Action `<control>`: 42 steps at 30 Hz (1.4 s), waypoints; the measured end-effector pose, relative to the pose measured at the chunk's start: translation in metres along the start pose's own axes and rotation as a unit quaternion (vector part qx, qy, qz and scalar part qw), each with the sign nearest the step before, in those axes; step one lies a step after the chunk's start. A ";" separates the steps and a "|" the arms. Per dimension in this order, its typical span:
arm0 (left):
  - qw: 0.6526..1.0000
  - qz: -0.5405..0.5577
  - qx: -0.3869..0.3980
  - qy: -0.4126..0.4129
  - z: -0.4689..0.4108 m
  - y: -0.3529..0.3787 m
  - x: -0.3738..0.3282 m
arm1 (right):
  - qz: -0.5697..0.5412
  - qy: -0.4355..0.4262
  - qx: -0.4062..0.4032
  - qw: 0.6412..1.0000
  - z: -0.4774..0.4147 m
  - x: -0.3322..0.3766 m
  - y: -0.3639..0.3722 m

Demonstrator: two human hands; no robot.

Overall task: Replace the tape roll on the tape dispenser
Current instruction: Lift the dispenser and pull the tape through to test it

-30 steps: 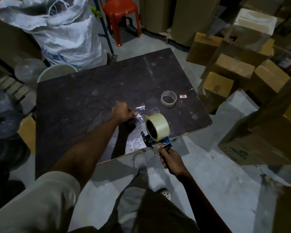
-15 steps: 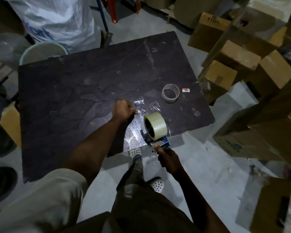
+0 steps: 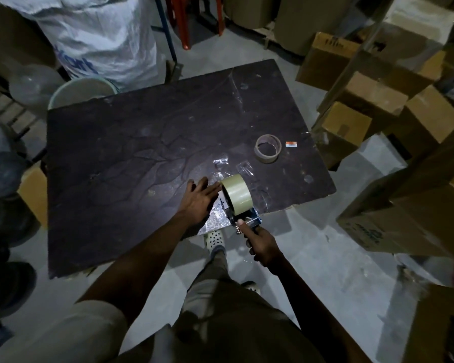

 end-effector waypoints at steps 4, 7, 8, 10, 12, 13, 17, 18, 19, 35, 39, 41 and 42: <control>0.996 -0.058 0.059 -0.023 -0.004 -0.010 -0.009 | 0.050 -0.021 -0.021 0.998 0.005 0.001 0.001; 0.991 -0.085 0.081 -0.067 -0.001 -0.014 -0.017 | 0.063 -0.029 -0.036 0.997 0.010 0.000 0.003; 0.990 -0.085 0.085 -0.077 -0.001 -0.015 -0.019 | 0.068 -0.031 -0.037 0.996 0.012 -0.001 0.002; 0.989 -0.084 0.086 -0.085 0.000 -0.017 -0.022 | 0.076 -0.033 -0.040 0.996 0.020 -0.008 -0.001; 0.987 -0.084 0.098 -0.094 -0.003 -0.021 -0.026 | 0.066 -0.036 -0.040 0.996 0.031 -0.020 -0.008; 0.985 -0.083 0.111 -0.099 -0.004 -0.025 -0.028 | 0.052 -0.037 -0.036 0.997 0.037 -0.028 -0.012; 0.982 -0.070 0.124 -0.127 0.002 -0.024 -0.036 | 0.003 -0.031 -0.027 0.999 0.054 -0.059 -0.028; 0.982 -0.061 0.123 -0.132 0.006 -0.021 -0.037 | -0.008 -0.026 -0.029 0.999 0.056 -0.063 -0.030; 0.982 -0.057 0.123 -0.131 0.012 -0.019 -0.039 | -0.019 -0.019 -0.032 0.999 0.058 -0.067 -0.032; 0.989 -0.090 0.116 -0.027 0.080 0.000 -0.072 | -0.023 -0.041 -0.037 0.998 0.060 -0.081 -0.023; 0.992 -0.095 0.081 -0.023 0.079 0.003 -0.075 | -0.034 -0.047 -0.038 0.998 0.061 -0.082 -0.023; 0.991 -0.101 0.088 -0.012 0.075 0.005 -0.078 | -0.034 -0.050 -0.038 0.997 0.061 -0.082 -0.022; 0.989 -0.109 0.095 -0.010 0.073 0.005 -0.079 | -0.032 -0.049 -0.039 0.998 0.062 -0.082 -0.022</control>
Point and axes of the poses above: each hand's wrist, its own z-axis away from the middle knuckle, its own y-axis out of the palm, x = y × z, the point moved 1 cm from there along -z, towards the middle knuckle, and after that the axes turned 4 degrees about -y, right-handed, at the moved point
